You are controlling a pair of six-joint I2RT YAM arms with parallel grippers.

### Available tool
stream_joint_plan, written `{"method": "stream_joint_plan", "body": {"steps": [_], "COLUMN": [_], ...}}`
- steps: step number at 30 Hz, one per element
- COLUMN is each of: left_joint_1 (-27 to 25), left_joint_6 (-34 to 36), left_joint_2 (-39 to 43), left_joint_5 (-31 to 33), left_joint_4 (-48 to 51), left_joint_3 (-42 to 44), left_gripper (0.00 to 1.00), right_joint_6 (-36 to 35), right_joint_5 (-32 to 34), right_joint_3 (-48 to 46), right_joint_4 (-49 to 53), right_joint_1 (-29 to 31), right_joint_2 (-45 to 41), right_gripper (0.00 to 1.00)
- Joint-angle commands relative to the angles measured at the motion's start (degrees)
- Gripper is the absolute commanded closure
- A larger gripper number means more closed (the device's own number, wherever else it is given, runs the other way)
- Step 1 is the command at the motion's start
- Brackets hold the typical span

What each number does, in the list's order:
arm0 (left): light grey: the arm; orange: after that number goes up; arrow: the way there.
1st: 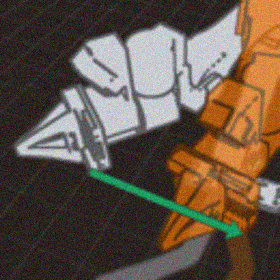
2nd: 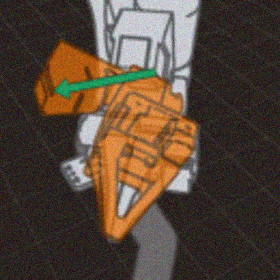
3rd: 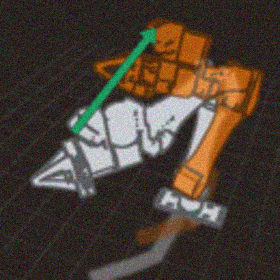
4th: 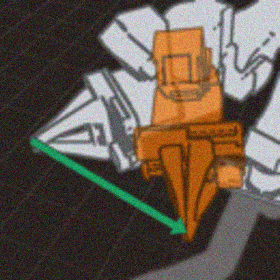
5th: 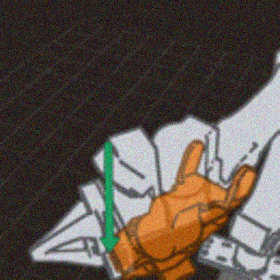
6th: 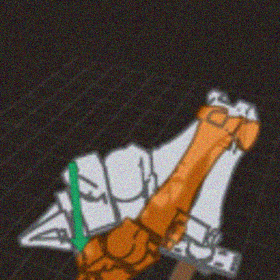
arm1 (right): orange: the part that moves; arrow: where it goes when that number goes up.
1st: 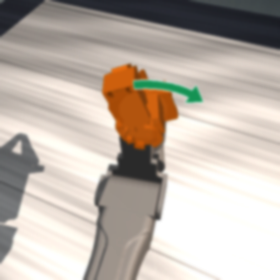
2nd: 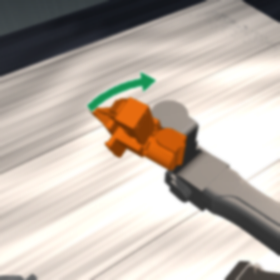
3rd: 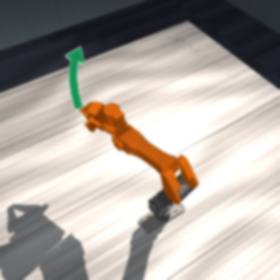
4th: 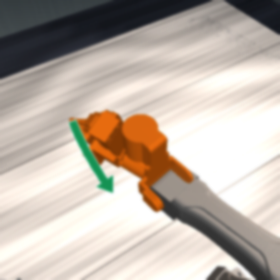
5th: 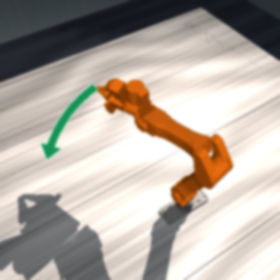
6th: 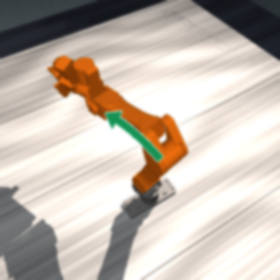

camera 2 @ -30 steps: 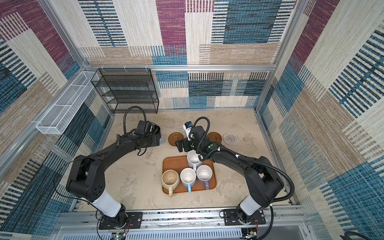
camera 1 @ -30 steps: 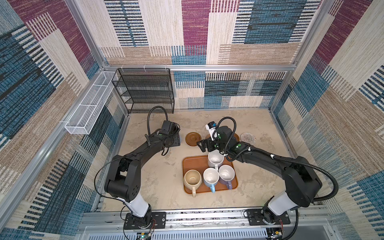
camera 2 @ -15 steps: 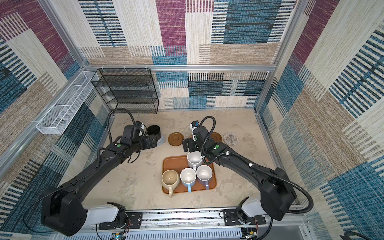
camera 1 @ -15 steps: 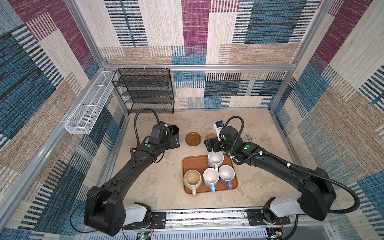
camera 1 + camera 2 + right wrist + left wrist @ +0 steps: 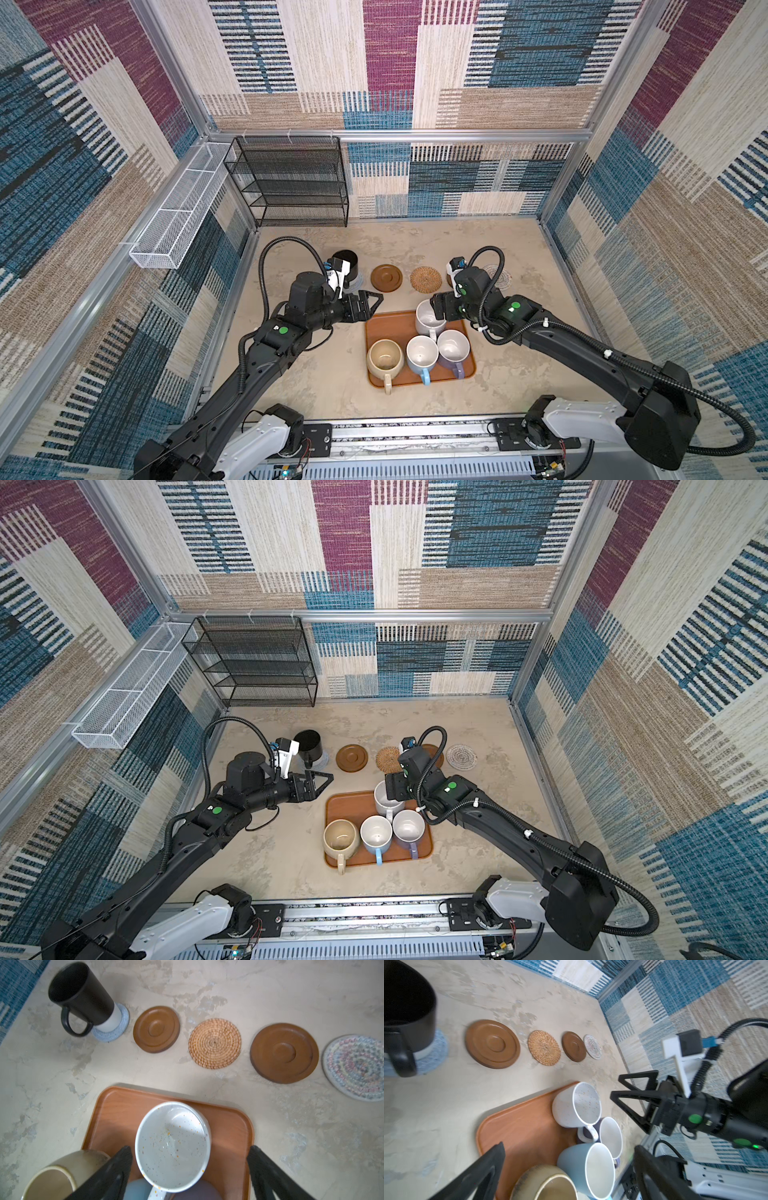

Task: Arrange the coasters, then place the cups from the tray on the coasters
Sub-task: 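Lower the right gripper onto the white speckled mug while the left withdraws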

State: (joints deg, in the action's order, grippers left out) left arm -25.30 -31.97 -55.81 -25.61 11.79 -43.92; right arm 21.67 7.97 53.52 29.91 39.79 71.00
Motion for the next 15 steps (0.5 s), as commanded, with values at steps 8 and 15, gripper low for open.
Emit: {"method": "stream_joint_plan", "body": {"steps": [8,15], "left_joint_1": [-6.8,-9.5], "left_joint_6": [-3.7,-4.0], "left_joint_2": [0.0,-3.2], "left_joint_5": [-1.7,-0.3], "left_joint_4": [-7.4,-8.4], "left_joint_3": [1.7,1.4], "left_gripper": [0.01,0.02], "right_joint_6": [2.8,4.3], "right_joint_5": [-3.2,-1.7], "right_joint_3": [-3.6,-3.9], "right_joint_4": [-0.1,2.0], "right_joint_1": [2.6,4.9], "right_joint_2": [-0.6,1.0], "right_gripper": [0.31,0.32]}}
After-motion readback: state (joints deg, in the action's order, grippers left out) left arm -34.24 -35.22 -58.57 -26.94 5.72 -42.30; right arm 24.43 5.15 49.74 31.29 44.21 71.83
